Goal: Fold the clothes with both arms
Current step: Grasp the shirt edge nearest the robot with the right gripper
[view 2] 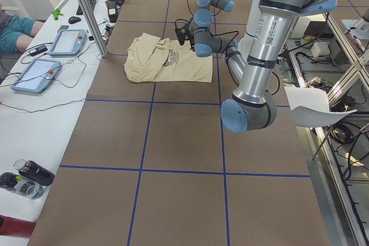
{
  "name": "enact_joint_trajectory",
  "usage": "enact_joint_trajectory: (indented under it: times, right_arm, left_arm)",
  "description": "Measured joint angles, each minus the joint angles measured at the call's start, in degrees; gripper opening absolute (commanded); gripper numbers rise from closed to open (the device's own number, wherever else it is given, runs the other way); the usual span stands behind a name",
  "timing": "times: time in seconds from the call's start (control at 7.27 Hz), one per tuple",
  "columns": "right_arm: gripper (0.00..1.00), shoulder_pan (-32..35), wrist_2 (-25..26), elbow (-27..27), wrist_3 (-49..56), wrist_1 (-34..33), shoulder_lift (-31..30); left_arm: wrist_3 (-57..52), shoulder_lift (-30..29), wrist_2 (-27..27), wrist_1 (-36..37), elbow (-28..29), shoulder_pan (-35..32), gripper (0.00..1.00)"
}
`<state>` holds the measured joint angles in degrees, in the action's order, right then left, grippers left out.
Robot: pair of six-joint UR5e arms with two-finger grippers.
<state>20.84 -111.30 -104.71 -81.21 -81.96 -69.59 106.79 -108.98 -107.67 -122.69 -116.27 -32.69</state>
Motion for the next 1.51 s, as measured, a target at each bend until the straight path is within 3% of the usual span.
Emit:
enact_joint_trajectory:
  times: [0.14, 0.27, 1.24, 1.51]
  right_arm:
    - [0.03, 0.0, -0.4, -0.1, 0.0, -0.2, 0.0]
    - [0.0, 0.0, -0.6, -0.2, 0.0, -0.2, 0.0]
    - [0.0, 1.6, -3.3, -4.9, 0.1, -0.5, -1.0]
    - [0.0, 2.2, -3.6, -5.7, 0.1, -0.3, -0.6]
  left_arm:
    - [0.0, 0.0, 0.0, 0.0, -0.1, 0.0, 1.0]
    - [0.0, 0.0, 0.0, 0.0, -0.2, -0.1, 1.0]
    - [0.0, 1.5, 0.4, 0.0, -0.7, 0.4, 1.0]
    - [0.7, 5.2, 5.1, 0.2, -1.2, 5.7, 1.0]
